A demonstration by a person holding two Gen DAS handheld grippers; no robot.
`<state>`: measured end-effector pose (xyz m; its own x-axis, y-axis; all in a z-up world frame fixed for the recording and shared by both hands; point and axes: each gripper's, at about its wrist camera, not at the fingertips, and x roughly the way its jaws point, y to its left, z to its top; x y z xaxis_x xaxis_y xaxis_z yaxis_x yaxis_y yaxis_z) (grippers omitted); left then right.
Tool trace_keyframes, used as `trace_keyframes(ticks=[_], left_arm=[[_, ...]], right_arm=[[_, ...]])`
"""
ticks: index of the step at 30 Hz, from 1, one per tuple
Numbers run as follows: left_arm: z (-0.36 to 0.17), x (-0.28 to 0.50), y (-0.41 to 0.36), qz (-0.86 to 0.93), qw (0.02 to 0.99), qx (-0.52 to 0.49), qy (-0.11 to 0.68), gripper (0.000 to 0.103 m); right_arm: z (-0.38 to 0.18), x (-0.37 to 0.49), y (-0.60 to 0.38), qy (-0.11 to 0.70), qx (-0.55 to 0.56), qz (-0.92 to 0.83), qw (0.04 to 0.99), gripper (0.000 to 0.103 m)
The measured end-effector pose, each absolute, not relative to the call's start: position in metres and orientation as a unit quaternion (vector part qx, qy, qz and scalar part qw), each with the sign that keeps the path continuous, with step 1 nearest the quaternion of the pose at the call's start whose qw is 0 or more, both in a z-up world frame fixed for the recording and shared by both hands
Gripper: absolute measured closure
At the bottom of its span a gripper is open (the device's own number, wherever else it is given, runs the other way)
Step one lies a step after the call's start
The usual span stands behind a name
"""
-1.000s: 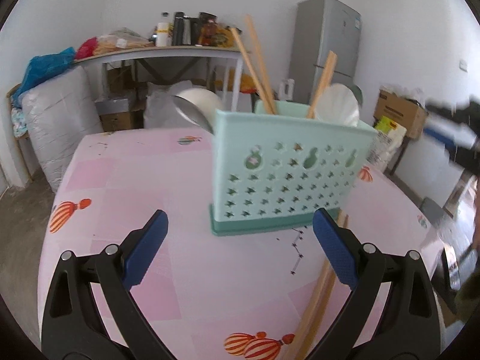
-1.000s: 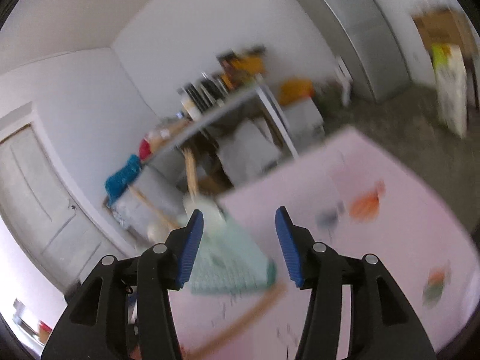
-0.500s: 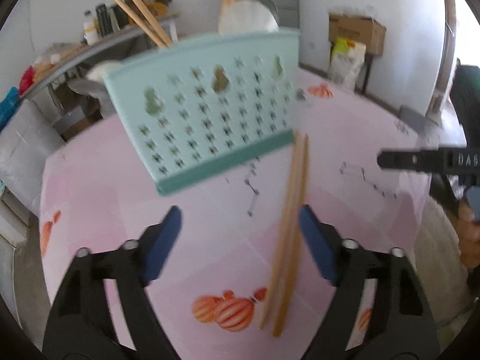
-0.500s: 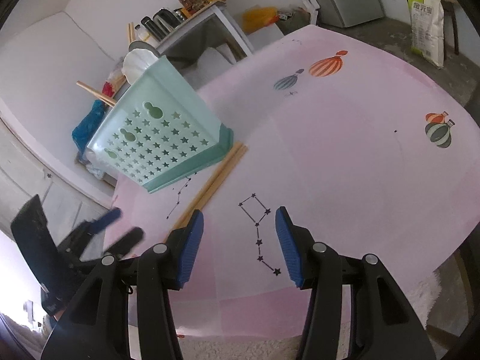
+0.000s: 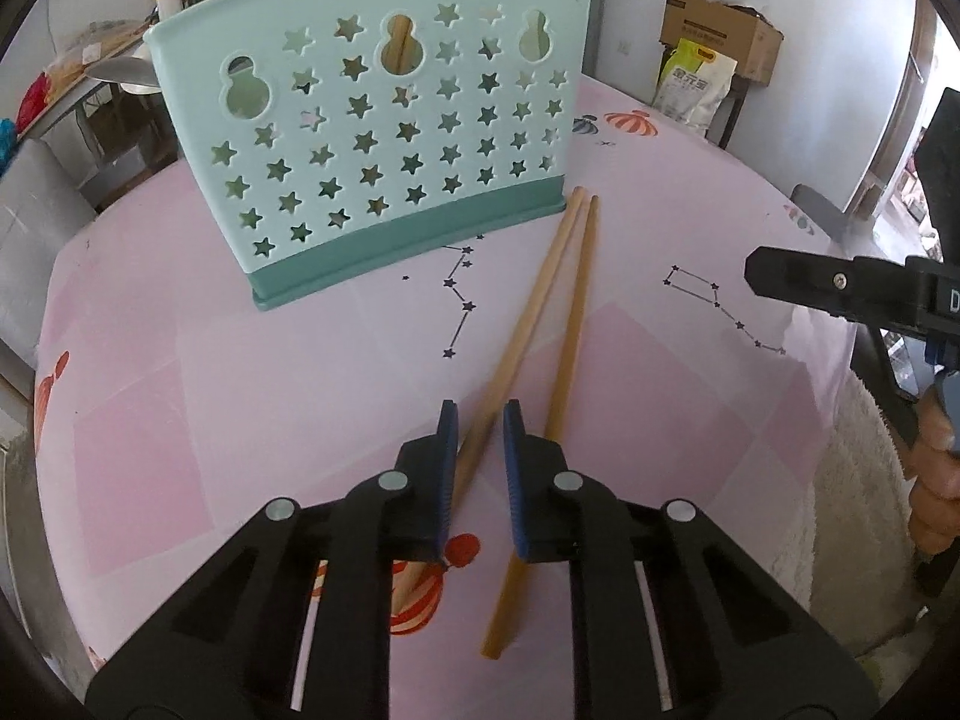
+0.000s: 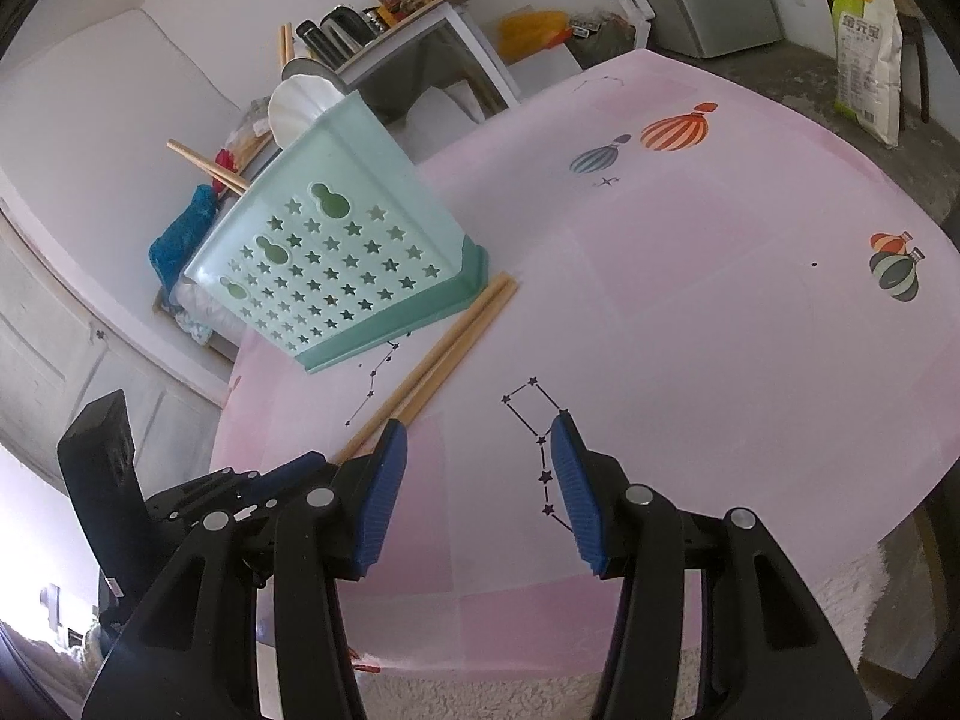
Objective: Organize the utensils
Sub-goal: 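Move both grippers back down toward the remaining chopsticks on the table, then position both open grippers over the last chopsticks beside the holder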
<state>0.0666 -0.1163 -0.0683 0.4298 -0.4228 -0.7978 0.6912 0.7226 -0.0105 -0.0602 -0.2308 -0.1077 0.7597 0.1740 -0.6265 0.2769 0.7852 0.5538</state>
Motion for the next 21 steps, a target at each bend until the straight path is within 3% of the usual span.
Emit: trace_keyframes(ticks=[9,17,21], left_arm=[[-0.069,0.064,-0.138,-0.336,0.827,0.133,0.430,0.095],[-0.079,0.080,-0.152,-0.374,0.783,-0.007,0.496,0.099],[-0.081,0.081,-0.154,-0.377,0.781,-0.016,0.498,0.099]], right_arm=[[-0.107,-0.061,-0.233,0.345,0.328,-0.034,0.879,0.054],[-0.111,-0.066,-0.243,0.343,0.338,-0.051,0.875,0.054],[-0.114,-0.067,-0.248,0.347,0.342,-0.058,0.871,0.054]])
